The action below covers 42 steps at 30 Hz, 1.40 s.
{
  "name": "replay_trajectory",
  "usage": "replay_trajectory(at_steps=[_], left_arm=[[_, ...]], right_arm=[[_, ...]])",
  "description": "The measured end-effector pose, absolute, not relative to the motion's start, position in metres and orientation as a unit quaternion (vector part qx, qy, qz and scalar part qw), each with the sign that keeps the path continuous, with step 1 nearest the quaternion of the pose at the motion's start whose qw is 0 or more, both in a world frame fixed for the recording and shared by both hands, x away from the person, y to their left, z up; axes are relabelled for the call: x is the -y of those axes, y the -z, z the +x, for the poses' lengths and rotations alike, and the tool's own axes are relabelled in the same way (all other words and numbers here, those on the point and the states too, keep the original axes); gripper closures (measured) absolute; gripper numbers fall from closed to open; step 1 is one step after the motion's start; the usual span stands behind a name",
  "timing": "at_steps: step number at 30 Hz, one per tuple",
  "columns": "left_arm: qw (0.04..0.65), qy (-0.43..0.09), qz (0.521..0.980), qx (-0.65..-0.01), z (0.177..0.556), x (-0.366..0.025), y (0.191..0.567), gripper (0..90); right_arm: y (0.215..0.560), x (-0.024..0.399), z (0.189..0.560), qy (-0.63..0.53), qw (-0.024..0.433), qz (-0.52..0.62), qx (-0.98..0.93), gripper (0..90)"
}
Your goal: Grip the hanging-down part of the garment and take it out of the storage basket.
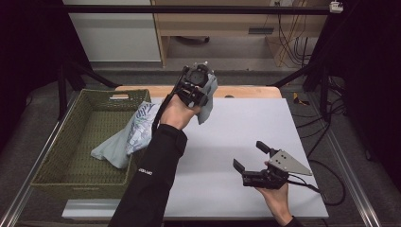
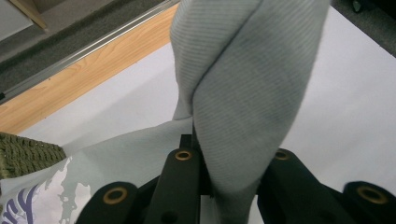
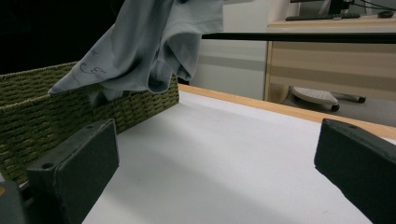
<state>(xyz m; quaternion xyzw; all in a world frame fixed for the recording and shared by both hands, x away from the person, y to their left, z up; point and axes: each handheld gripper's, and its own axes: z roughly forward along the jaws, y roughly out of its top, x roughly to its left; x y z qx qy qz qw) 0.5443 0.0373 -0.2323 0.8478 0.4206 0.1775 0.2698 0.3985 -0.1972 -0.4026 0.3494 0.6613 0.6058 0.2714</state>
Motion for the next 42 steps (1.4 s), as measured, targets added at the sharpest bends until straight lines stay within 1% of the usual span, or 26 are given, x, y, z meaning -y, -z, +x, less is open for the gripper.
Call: replay_trajectory(at_steps=[3, 4, 19, 20, 32, 38, 42], left_arm=[[0.269, -0.177, 0.848, -0.421, 0.544, -0.038, 0.232, 80.3], [0.27, -0.177, 0.847, -0.421, 0.544, -0.038, 0.231, 80.3], [0.267, -0.177, 0.849, -0.42, 0.546, -0.04, 0.227, 80.3], [0.267, -0.178, 0.849, -0.419, 0.546, -0.04, 0.227, 80.3], [0.265, -0.179, 0.851, -0.416, 0.545, -0.04, 0.227, 80.3], [0.265, -0.179, 0.852, -0.415, 0.546, -0.04, 0.226, 80.3], [0.263, -0.18, 0.853, -0.414, 0.546, -0.041, 0.226, 80.3]], right_arm=[[0.402, 0.197, 0.398, -0.606, 0.269, 0.353, -0.66, 0.4], [0.402, 0.198, 0.4, -0.608, 0.278, 0.345, -0.659, 0.4], [0.39, 0.197, 0.405, -0.614, 0.272, 0.343, -0.657, 0.3], [0.389, 0.198, 0.406, -0.614, 0.279, 0.334, -0.659, 0.4], [0.373, 0.18, 0.414, -0.623, 0.272, 0.332, -0.654, 0.3], [0.37, 0.168, 0.422, -0.62, 0.275, 0.328, -0.658, 0.4], [0.371, 0.159, 0.428, -0.621, 0.269, 0.329, -0.658, 0.4]])
